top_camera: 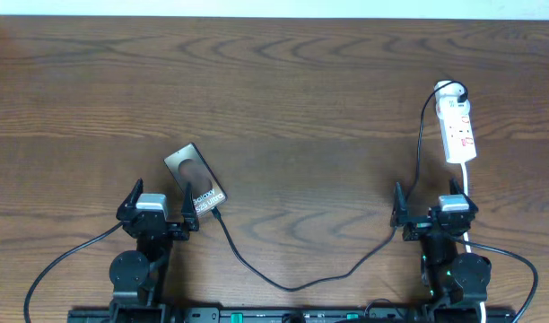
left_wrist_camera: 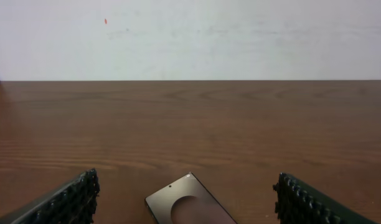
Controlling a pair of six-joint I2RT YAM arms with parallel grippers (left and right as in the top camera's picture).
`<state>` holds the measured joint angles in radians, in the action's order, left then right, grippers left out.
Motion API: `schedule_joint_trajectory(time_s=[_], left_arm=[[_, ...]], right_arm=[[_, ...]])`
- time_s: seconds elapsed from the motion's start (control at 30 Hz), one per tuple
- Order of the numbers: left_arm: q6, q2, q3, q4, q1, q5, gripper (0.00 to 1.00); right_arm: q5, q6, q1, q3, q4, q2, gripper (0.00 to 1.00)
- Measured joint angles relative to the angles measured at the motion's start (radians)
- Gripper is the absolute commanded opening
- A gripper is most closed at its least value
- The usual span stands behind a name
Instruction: Plug charger to phone and switch on socket
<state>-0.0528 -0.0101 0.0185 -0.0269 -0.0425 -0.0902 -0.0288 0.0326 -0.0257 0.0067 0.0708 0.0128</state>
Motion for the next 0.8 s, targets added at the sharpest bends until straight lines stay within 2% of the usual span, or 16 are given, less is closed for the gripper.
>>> schedule_joint_trajectory(time_s=[0.8], left_arm=[[0.000,0.000,0.000,0.000,0.000,0.000,0.88]], right_arm=[[0.043,-0.001,0.010,0.000,0.000,0.000,0.99]])
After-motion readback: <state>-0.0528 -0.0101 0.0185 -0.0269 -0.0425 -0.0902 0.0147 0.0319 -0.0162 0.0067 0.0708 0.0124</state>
